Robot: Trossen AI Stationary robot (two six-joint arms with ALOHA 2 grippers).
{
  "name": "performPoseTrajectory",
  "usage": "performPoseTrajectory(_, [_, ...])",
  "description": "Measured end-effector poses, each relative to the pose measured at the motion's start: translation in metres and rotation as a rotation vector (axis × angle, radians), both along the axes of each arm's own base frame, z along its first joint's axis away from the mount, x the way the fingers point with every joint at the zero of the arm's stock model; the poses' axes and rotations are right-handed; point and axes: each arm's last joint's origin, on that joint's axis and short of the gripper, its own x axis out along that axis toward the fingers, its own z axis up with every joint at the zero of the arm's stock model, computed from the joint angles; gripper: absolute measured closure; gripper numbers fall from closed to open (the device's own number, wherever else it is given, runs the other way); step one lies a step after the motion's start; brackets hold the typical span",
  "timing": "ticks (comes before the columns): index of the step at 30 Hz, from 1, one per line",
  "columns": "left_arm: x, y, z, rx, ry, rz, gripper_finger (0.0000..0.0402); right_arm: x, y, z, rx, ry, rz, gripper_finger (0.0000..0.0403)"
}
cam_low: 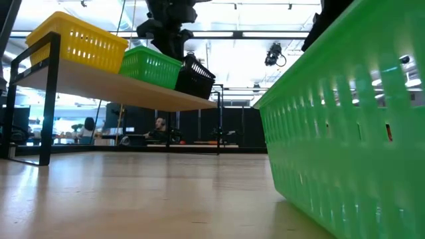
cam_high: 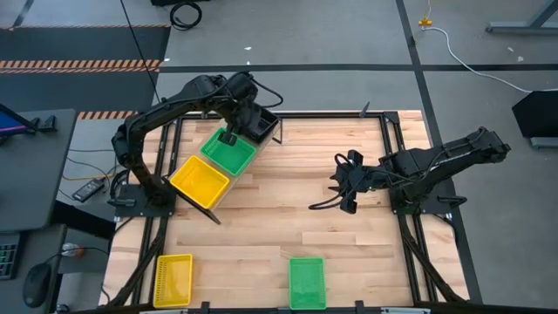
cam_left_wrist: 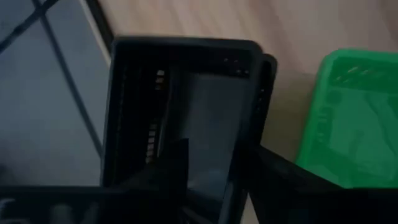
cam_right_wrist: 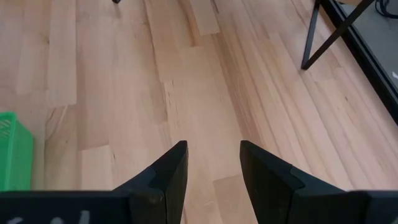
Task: Stack baskets on shelf by color
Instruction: Stack the black bin on top of the other black bins on the shelf, then stack the green bin on top of the other green bins on the shelf
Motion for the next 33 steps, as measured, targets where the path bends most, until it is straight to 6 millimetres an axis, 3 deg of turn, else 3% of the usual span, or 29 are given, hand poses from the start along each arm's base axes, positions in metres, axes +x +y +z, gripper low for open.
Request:
performPoseTrajectory(8, [-0.004,-0.018,0.013,0.024,-0.040,0.096,0.0241,0.000,0.000,0.000,-0.015,0.006,0.017,0.0249])
performPoseTrajectory(17, [0.000,-0.062,0.024,-0.121,-0.130,0.266,0.0244,0.000,0.001,0.000,0.013,0.015,0.045,0.0249])
performPoseTrajectory(21, [0.010,-0.103,0.030,-0.255,-0.194,0.315,0.0251,-0.002,0.002,0.000,0.038,0.024,0.067,0.0249])
performPoseTrajectory(33, [0.020,-0.261,0.027,-0.618,-0.297,0.541,0.0260,-0.021,0.000,0.017,0.187,-0.038,0.174,0.0249])
